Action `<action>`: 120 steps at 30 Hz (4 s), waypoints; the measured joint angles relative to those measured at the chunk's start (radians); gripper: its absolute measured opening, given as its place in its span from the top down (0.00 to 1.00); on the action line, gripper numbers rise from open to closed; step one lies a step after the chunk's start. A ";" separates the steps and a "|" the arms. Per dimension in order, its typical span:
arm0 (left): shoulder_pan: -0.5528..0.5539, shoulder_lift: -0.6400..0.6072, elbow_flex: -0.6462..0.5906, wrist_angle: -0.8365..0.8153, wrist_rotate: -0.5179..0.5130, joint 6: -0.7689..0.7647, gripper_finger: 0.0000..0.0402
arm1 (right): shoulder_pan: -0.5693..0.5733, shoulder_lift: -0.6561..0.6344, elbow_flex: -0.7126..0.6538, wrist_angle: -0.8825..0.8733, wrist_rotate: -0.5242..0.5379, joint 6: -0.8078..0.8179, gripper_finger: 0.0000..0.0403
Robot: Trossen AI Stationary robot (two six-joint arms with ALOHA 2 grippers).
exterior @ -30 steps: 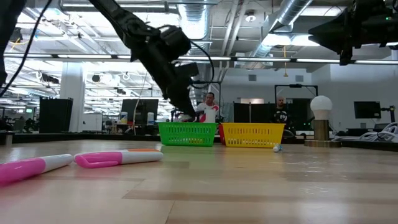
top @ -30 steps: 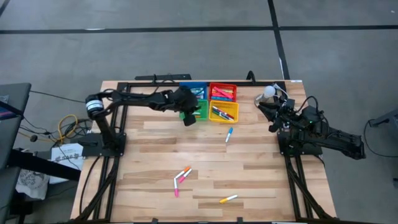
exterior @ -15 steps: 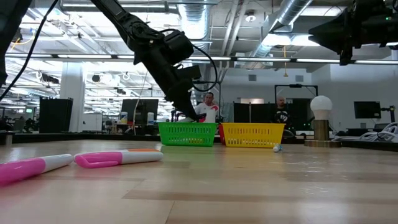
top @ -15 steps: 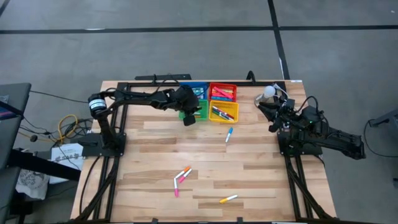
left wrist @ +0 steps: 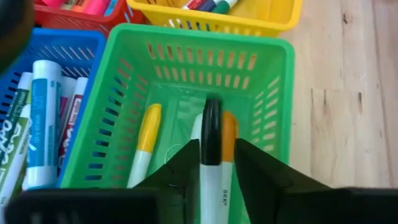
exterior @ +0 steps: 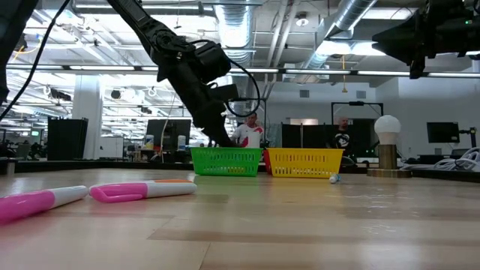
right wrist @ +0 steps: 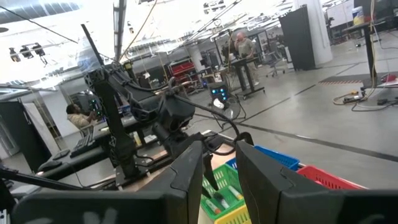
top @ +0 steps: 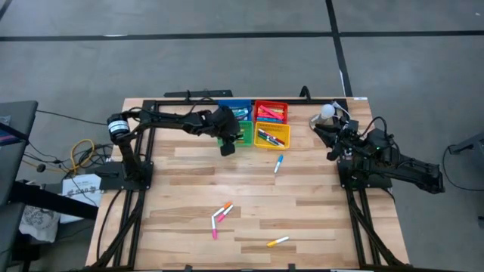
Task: Pick & Place Markers
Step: Put the black highlighter in the green bin, then put the orange highlighter in the green bin
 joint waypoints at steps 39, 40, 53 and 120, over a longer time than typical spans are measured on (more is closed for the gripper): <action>-0.394 -0.296 -0.001 0.010 0.005 -0.460 0.53 | 0.007 0.000 0.000 -0.149 -0.005 -0.033 0.78; -0.421 -0.296 -0.001 0.010 0.004 -0.475 0.53 | 0.007 0.000 0.000 -0.149 -0.005 -0.033 0.78; -0.609 -0.296 -0.001 0.013 -0.095 -0.662 0.55 | 0.007 0.000 0.000 -0.163 -0.057 0.010 0.78; -0.750 -0.081 -0.073 -0.183 -0.104 -1.322 0.63 | 0.022 0.000 -0.055 -0.050 -0.292 -0.053 0.78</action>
